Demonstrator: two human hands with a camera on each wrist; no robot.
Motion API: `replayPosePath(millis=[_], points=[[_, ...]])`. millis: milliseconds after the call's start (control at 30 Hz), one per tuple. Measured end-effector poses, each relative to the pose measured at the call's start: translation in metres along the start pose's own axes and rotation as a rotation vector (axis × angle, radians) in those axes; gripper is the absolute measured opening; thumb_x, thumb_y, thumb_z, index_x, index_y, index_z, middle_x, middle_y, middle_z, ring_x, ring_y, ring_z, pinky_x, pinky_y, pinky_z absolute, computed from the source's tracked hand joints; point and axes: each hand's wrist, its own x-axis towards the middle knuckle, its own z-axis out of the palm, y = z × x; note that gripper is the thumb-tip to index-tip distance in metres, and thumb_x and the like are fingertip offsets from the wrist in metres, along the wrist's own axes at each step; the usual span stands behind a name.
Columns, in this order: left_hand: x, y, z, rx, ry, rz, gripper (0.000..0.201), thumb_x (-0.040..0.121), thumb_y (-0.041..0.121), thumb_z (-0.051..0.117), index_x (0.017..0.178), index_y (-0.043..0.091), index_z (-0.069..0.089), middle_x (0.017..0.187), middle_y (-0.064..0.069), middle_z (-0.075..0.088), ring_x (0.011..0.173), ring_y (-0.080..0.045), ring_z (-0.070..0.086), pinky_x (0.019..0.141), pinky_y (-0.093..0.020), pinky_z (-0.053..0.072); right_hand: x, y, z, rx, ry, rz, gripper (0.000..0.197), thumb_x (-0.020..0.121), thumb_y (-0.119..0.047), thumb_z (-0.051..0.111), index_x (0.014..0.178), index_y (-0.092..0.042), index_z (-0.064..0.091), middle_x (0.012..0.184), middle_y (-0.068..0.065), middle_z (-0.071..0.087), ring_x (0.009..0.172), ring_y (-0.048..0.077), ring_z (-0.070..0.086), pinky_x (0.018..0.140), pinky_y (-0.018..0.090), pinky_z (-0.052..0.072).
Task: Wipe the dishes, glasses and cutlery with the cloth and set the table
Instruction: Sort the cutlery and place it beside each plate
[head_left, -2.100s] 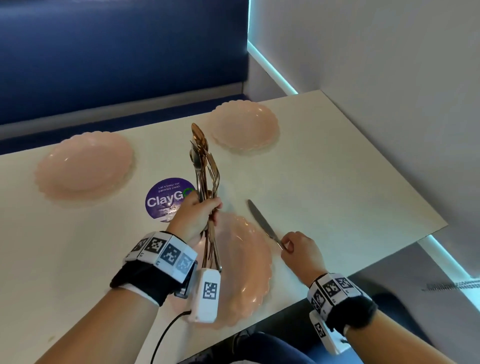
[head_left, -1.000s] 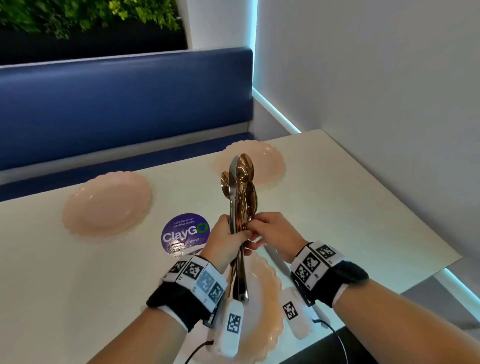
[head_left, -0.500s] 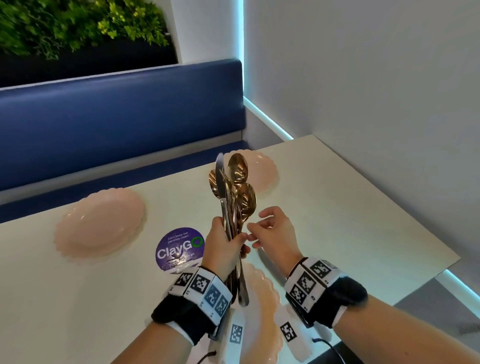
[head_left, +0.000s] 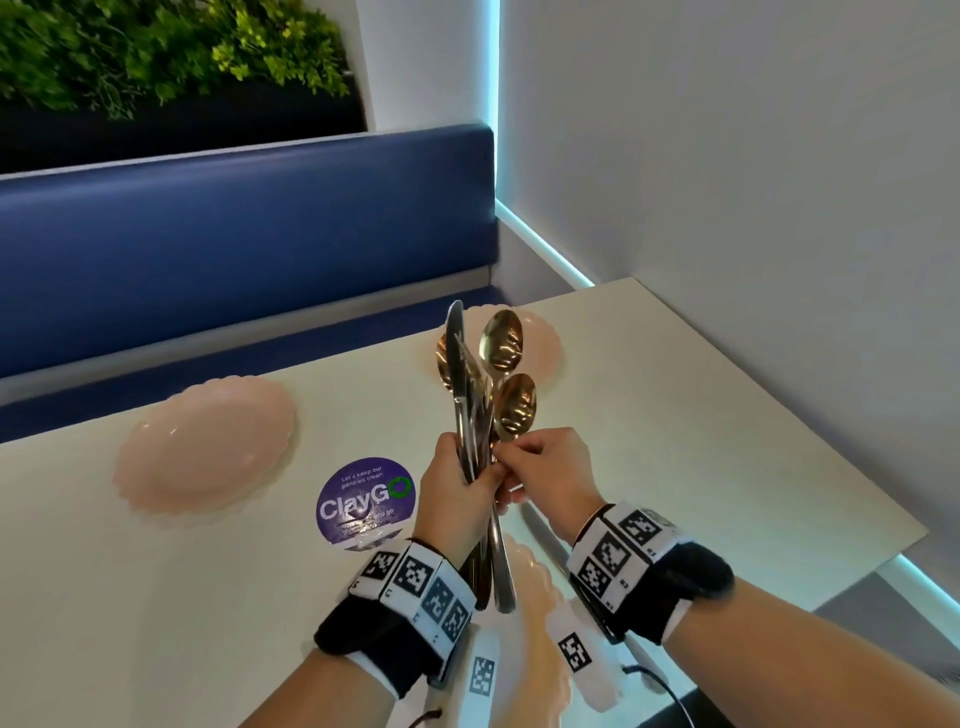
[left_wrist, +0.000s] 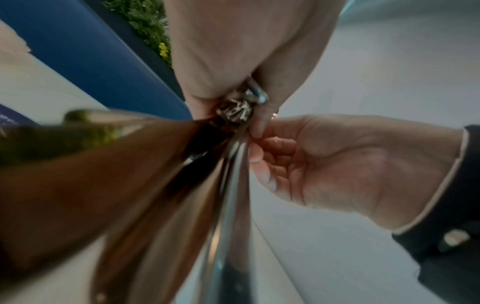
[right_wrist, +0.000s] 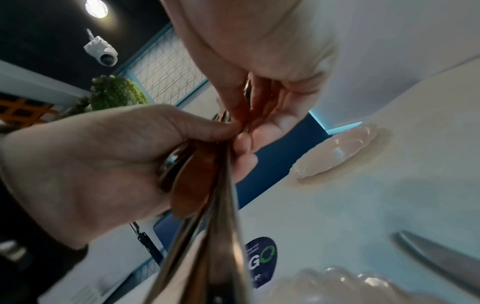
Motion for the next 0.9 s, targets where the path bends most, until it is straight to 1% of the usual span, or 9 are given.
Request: replayPosePath(millis=[100, 200, 300, 400, 500, 567, 667, 767, 900], points=[[0.002, 0.002, -0.004, -0.111, 0.027, -0.104, 0.018, 0.088, 0.006, 0.057, 0.100, 0.014, 0.047, 0.094, -0.018, 0.062, 0.073, -0.031, 0.067, 0.067, -0.043, 0.059, 0.001, 0.000, 0.001, 0.095, 0.046, 0.061, 0.017, 0.089, -0.010, 0.060, 0.075, -0.002, 0.067, 0.060, 0.009, 0.061, 0.052, 0.017, 0.059, 0.055, 0.027, 0.058], [0.007, 0.003, -0.011, -0.112, 0.076, -0.128, 0.021, 0.090, 0.004, 0.053, 0.108, 0.014, 0.045, 0.096, -0.009, 0.061, 0.073, -0.020, 0.069, 0.066, -0.036, 0.059, 0.005, -0.004, -0.005, 0.184, 0.136, 0.067, 0.012, 0.094, -0.010, 0.053, 0.088, -0.005, 0.062, 0.068, 0.004, 0.057, 0.059, 0.012, 0.056, 0.061, 0.028, 0.058], [0.012, -0.001, -0.021, -0.141, 0.095, -0.154, 0.022, 0.091, 0.001, 0.050, 0.110, 0.010, 0.044, 0.098, -0.009, 0.059, 0.070, -0.021, 0.069, 0.069, -0.038, 0.059, 0.017, -0.006, -0.036, 0.211, 0.229, -0.036, 0.020, 0.096, -0.009, 0.047, 0.078, -0.011, 0.055, 0.071, 0.002, 0.052, 0.062, 0.011, 0.051, 0.062, 0.028, 0.055], [0.012, -0.012, -0.030, -0.149, 0.109, -0.168, 0.021, 0.091, -0.002, 0.049, 0.107, 0.010, 0.044, 0.090, -0.007, 0.056, 0.064, -0.021, 0.066, 0.065, -0.037, 0.057, 0.027, 0.010, -0.076, -0.080, 0.043, -0.065, 0.025, 0.095, -0.009, 0.047, 0.072, -0.013, 0.054, 0.067, 0.002, 0.051, 0.061, 0.013, 0.050, 0.059, 0.025, 0.047], [0.008, -0.019, -0.031, -0.189, 0.102, -0.177, 0.021, 0.091, -0.004, 0.049, 0.105, 0.011, 0.043, 0.084, -0.004, 0.054, 0.063, -0.020, 0.065, 0.059, -0.031, 0.055, 0.028, 0.050, -0.096, -0.554, -0.234, 0.055, 0.021, 0.091, -0.009, 0.051, 0.071, -0.011, 0.056, 0.064, 0.001, 0.051, 0.060, 0.015, 0.050, 0.057, 0.025, 0.045], [0.006, -0.022, -0.029, -0.198, 0.090, -0.183, 0.020, 0.091, -0.003, 0.049, 0.105, 0.010, 0.044, 0.085, -0.005, 0.055, 0.064, -0.020, 0.065, 0.059, -0.031, 0.055, 0.026, 0.078, -0.096, -0.761, -0.320, 0.132, 0.022, 0.091, -0.013, 0.051, 0.069, -0.013, 0.054, 0.064, -0.001, 0.050, 0.059, 0.014, 0.049, 0.055, 0.022, 0.042], [0.001, -0.025, -0.026, -0.205, 0.067, -0.183, 0.021, 0.090, -0.003, 0.050, 0.107, 0.009, 0.045, 0.084, -0.005, 0.055, 0.066, -0.022, 0.066, 0.063, -0.034, 0.056, 0.022, 0.105, -0.095, -0.871, -0.335, 0.179, 0.018, 0.092, -0.015, 0.050, 0.076, -0.010, 0.054, 0.063, -0.004, 0.049, 0.057, 0.010, 0.047, 0.050, 0.016, 0.036], [-0.003, -0.028, -0.024, -0.207, 0.056, -0.195, 0.020, 0.090, -0.002, 0.051, 0.104, 0.011, 0.045, 0.084, -0.005, 0.056, 0.068, -0.024, 0.067, 0.064, -0.036, 0.056, 0.021, 0.119, -0.092, -0.855, -0.302, 0.207, 0.025, 0.091, -0.015, 0.052, 0.067, -0.012, 0.054, 0.062, -0.003, 0.051, 0.056, 0.007, 0.047, 0.051, 0.015, 0.036], [-0.005, -0.030, -0.023, -0.200, 0.054, -0.205, 0.021, 0.090, -0.001, 0.052, 0.107, 0.010, 0.046, 0.084, -0.005, 0.057, 0.069, -0.025, 0.068, 0.069, -0.039, 0.057, 0.023, 0.122, -0.088, -0.816, -0.281, 0.215, 0.018, 0.090, -0.016, 0.055, 0.074, -0.009, 0.059, 0.069, 0.003, 0.058, 0.068, 0.016, 0.055, 0.069, 0.021, 0.044]])
